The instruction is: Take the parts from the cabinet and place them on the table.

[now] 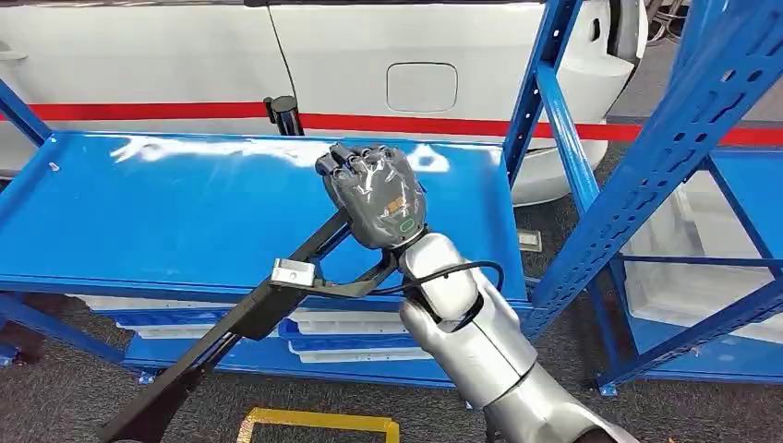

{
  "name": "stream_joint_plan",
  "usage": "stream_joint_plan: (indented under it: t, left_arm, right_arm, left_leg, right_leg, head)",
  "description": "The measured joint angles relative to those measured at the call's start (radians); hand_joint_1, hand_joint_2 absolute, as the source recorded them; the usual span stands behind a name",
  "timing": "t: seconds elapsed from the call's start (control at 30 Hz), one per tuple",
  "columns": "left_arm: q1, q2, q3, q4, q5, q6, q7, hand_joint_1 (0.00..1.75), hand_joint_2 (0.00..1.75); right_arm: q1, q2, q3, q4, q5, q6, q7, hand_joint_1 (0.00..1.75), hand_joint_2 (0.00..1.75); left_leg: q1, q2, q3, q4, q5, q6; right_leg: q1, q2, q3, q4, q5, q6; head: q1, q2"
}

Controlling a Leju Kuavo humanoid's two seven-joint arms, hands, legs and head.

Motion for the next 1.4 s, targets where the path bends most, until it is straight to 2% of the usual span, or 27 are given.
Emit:
stream_joint_plan:
  t: [0.27, 0.4, 0.47, 0.5, 0.53, 0.57, 0.6, 0.63, 0.67, 0.7, 0.73, 0.77, 0.83, 0.87, 0.9, 0.93, 1.0, 1.03, 1.07, 1.1, 1.17, 1.2, 1.23, 1.27, 1.33, 1.37, 1.4]
  left_arm:
    - [0.000, 0.000, 0.000, 0.000, 0.006, 0.000, 0.008, 0.00, 1.75]
    - [0.000, 0.000, 0.000, 0.000, 0.007, 0.003, 0.009, 0.00, 1.75]
    - [0.000, 0.001, 0.000, 0.000, 0.008, 0.003, 0.009, 0.00, 1.75]
    - [-0.001, 0.001, 0.000, 0.000, 0.009, 0.003, 0.009, 0.00, 1.75]
    - [-0.002, 0.000, 0.000, 0.000, 0.011, 0.002, 0.008, 0.00, 1.75]
    - [-0.004, -0.002, 0.000, 0.000, 0.014, 0.002, 0.007, 0.00, 1.75]
    - [-0.005, -0.001, 0.000, 0.000, 0.016, 0.002, 0.007, 0.00, 1.75]
    - [-0.004, -0.002, 0.000, 0.000, 0.017, 0.001, 0.007, 0.00, 1.75]
    - [-0.003, -0.002, 0.000, 0.000, 0.018, 0.000, 0.007, 0.00, 1.75]
    - [-0.003, -0.002, 0.000, 0.000, 0.019, 0.000, 0.007, 0.00, 1.75]
    - [-0.002, -0.002, 0.000, 0.000, 0.021, 0.000, 0.006, 0.00, 1.75]
    - [-0.002, -0.003, 0.001, 0.000, 0.024, 0.000, 0.005, 0.00, 1.75]
    - [-0.003, -0.006, 0.001, 0.000, 0.027, 0.000, 0.002, 0.00, 1.75]
    - [-0.003, -0.006, 0.001, 0.000, 0.028, 0.001, 0.001, 0.00, 1.75]
    - [-0.005, -0.006, 0.001, 0.000, 0.028, 0.002, 0.001, 0.00, 1.75]
    - [-0.005, -0.007, 0.001, 0.000, 0.028, 0.003, 0.001, 0.00, 1.75]
    - [-0.004, -0.008, 0.001, 0.000, 0.028, 0.003, 0.001, 0.00, 1.75]
    - [-0.005, -0.008, 0.001, 0.000, 0.028, 0.003, 0.001, 0.00, 1.75]
    - [-0.005, -0.007, 0.001, 0.000, 0.028, 0.003, 0.000, 0.00, 1.75]
    - [-0.005, -0.008, 0.001, 0.000, 0.029, 0.003, 0.000, 0.00, 1.75]
    - [-0.005, -0.008, 0.002, 0.000, 0.029, 0.003, 0.000, 0.00, 1.75]
    - [-0.005, -0.008, 0.002, 0.000, 0.029, 0.003, 0.001, 0.00, 1.75]
    - [-0.004, -0.008, 0.002, 0.000, 0.029, 0.005, 0.001, 0.00, 1.75]
    - [-0.004, -0.008, 0.002, 0.000, 0.029, 0.008, 0.003, 0.00, 1.75]
    - [-0.005, -0.007, 0.002, 0.000, 0.030, 0.013, 0.003, 0.00, 1.75]
    - [-0.007, -0.006, 0.002, 0.000, 0.030, 0.014, 0.003, 0.00, 1.75]
    - [-0.008, -0.001, 0.003, -0.001, 0.031, 0.014, 0.003, 0.00, 1.75]
  right_arm:
    - [0.002, -0.003, 0.000, 0.003, 0.004, 0.000, 0.000, 1.75, 1.75]
    - [0.002, -0.003, 0.000, 0.011, 0.005, 0.000, 0.000, 1.75, 1.75]
    - [0.002, -0.002, 0.000, 0.014, 0.005, 0.000, 0.000, 1.75, 1.75]
    - [0.002, 0.000, 0.000, 0.014, 0.005, 0.000, 0.000, 1.75, 1.75]
    - [0.002, 0.000, -0.002, 0.014, 0.005, -0.001, -0.002, 1.75, 1.75]
    - [0.000, 0.000, -0.001, 0.015, 0.002, -0.004, -0.003, 1.75, 1.75]
    - [0.000, 0.000, -0.001, 0.016, -0.002, -0.005, -0.003, 1.75, 1.75]
    - [0.003, -0.001, -0.001, 0.019, -0.005, -0.006, -0.003, 1.75, 1.75]
    - [0.007, -0.002, -0.001, 0.021, -0.006, -0.006, -0.004, 1.75, 1.75]
    - [0.012, -0.004, -0.001, 0.025, -0.006, -0.006, -0.004, 1.75, 1.75]
    - [0.015, -0.006, 0.000, 0.028, -0.006, -0.007, -0.005, 1.75, 1.75]
    - [0.016, -0.006, 0.000, 0.032, -0.006, -0.006, -0.006, 1.75, 1.75]
    - [0.016, -0.005, 0.000, 0.034, -0.007, -0.007, -0.006, 1.75, 1.75]
    - [0.015, -0.005, 0.000, 0.036, -0.009, -0.007, -0.006, 1.75, 1.75]
    - [0.016, -0.002, 0.000, 0.037, -0.009, -0.006, -0.006, 1.75, 1.75]
    - [0.016, -0.002, -0.001, 0.039, -0.009, -0.007, -0.006, 1.75, 1.75]
    - [0.016, 0.001, 0.000, 0.042, -0.009, -0.007, -0.007, 1.75, 1.75]
    - [0.016, 0.003, 0.000, 0.042, -0.009, -0.007, -0.007, 1.75, 1.75]
    - [0.016, 0.005, 0.000, 0.043, -0.009, -0.007, -0.007, 1.75, 1.75]
    - [0.014, 0.008, 0.000, 0.044, -0.010, -0.007, -0.007, 1.75, 1.75]
    - [0.014, 0.011, 0.000, 0.048, -0.010, -0.007, -0.007, 1.75, 1.75]
    - [0.015, 0.011, 0.000, 0.052, -0.011, -0.007, -0.007, 1.75, 1.75]
    - [0.015, 0.011, 0.000, 0.055, -0.012, -0.007, -0.008, 1.75, 1.75]
    - [0.015, 0.012, 0.000, 0.058, -0.013, -0.007, -0.010, 1.75, 1.75]
    - [0.014, 0.018, 0.000, 0.065, -0.017, -0.007, -0.013, 1.75, 1.75]
    - [0.013, 0.022, 0.000, 0.067, -0.018, -0.008, -0.014, 1.75, 1.75]
    - [0.012, 0.025, 0.000, 0.069, -0.018, -0.009, -0.015, 1.75, 1.75]
  left_leg:
    - [-0.001, 0.000, -0.002, 0.005, -0.001, 0.001]
    - [-0.001, 0.000, -0.006, 0.012, -0.004, 0.007]
    - [-0.003, -0.001, -0.008, 0.014, -0.001, 0.012]
    - [-0.004, -0.001, -0.006, 0.005, 0.011, 0.024]
    - [0.011, 0.003, 0.005, -0.021, 0.030, 0.032]
    - [0.008, 0.007, 0.006, -0.031, 0.038, 0.039]
    - [0.008, 0.008, 0.002, -0.031, 0.042, 0.043]
    - [0.008, 0.008, -0.002, -0.030, 0.042, 0.043]
    - [0.008, 0.008, -0.005, -0.029, 0.042, 0.042]
    - [0.008, 0.009, -0.008, -0.026, 0.043, 0.041]
    - [0.009, 0.009, -0.010, -0.023, 0.043, 0.041]
    - [0.009, 0.008, -0.010, -0.021, 0.042, 0.039]
    - [0.011, 0.005, -0.011, -0.010, 0.035, 0.029]
    - [0.010, 0.005, -0.018, -0.002, 0.029, 0.020]
    - [0.006, 0.003, -0.030, 0.005, 0.027, 0.013]
    - [0.007, 0.004, -0.030, 0.012, 0.028, 0.008]
    - [0.011, 0.004, -0.036, 0.010, 0.034, -0.007]
    - [0.016, 0.003, -0.041, 0.015, 0.023, -0.013]
    - [0.018, 0.004, -0.048, 0.034, 0.001, -0.017]
    - [0.020, 0.005, -0.073, 0.095, -0.047, -0.022]
    - [0.022, 0.005, -0.144, 0.250, -0.127, -0.033]
    - [0.023, 0.005, -0.170, 0.308, -0.145, -0.035]
    - [0.023, 0.005, -0.172, 0.316, -0.136, -0.035]
    - [0.023, 0.005, -0.151, 0.281, -0.106, -0.032]
    - [0.021, 0.005, -0.051, 0.109, -0.020, -0.020]
    - [0.018, 0.005, 0.000, 0.019, -0.017, -0.008]
    - [0.012, 0.008, 0.004, 0.017, -0.021, -0.005]
  right_leg:
    - [-0.003, 0.000, 0.000, -0.001, 0.001, 0.001]
    - [-0.005, 0.000, 0.000, -0.002, 0.004, 0.006]
    - [-0.007, 0.000, 0.002, -0.007, 0.010, 0.013]
    - [-0.005, 0.001, 0.005, -0.013, 0.019, 0.022]
    - [0.002, 0.001, -0.006, -0.010, 0.008, 0.023]
    - [0.001, -0.001, -0.020, 0.018, -0.013, 0.018]
    - [0.000, 0.000, -0.048, 0.081, -0.043, 0.010]
    - [-0.002, 0.000, -0.092, 0.184, -0.083, 0.006]
    - [-0.003, 0.000, -0.121, 0.251, -0.105, 0.007]
    - [-0.003, -0.001, -0.149, 0.312, -0.118, 0.012]
    - [-0.004, -0.001, -0.148, 0.310, -0.108, 0.021]
    - [-0.006, -0.001, -0.121, 0.262, -0.080, 0.032]
    - [-0.013, -0.003, -0.026, 0.073, -0.006, 0.049]
    - [-0.014, -0.002, 0.007, 0.005, -0.012, 0.041]
    - [-0.003, 0.003, 0.016, 0.015, -0.003, 0.030]
    - [-0.001, 0.003, 0.009, 0.011, -0.004, 0.029]
    - [-0.002, 0.003, -0.001, 0.012, -0.003, 0.016]
    - [-0.019, 0.003, -0.001, 0.000, 0.004, 0.004]
    - [-0.017, 0.002, -0.003, -0.001, 0.008, -0.004]
    - [-0.016, 0.001, -0.010, -0.001, 0.012, -0.015]
    - [-0.010, 0.000, -0.025, 0.000, 0.021, -0.027]
    - [-0.007, -0.001, -0.034, 0.001, 0.025, -0.029]
    - [-0.005, -0.001, -0.042, 0.001, 0.032, -0.030]
    - [-0.002, -0.001, -0.050, 0.002, 0.038, -0.030]
    - [0.002, 0.000, -0.063, 0.002, 0.052, -0.028]
    - [0.003, 0.000, -0.065, 0.002, 0.059, -0.025]
    - [0.006, 0.000, -0.064, -0.006, 0.069, -0.015]
  head:
    - [0.000, 0.000]
    - [-0.001, 0.000]
    - [-0.001, 0.000]
    - [-0.002, 0.000]
    - [0.001, 0.000]
    - [0.003, 0.000]
    - [0.003, 0.000]
    - [0.006, 0.000]
    - [0.005, 0.000]
    - [0.006, 0.000]
    - [0.006, 0.000]
    - [0.006, 0.000]
    - [0.007, 0.000]
    - [0.009, 0.000]
    - [0.008, 0.000]
    - [0.010, 0.000]
    - [0.008, 0.000]
    - [0.008, 0.000]
    - [0.005, 0.000]
    - [0.001, 0.000]
    - [0.000, 0.000]
    - [-0.001, 0.000]
    - [-0.001, 0.000]
    - [-0.001, 0.000]
    - [-0.001, 0.000]
    - [-0.001, 0.000]
    - [0.003, 0.000]
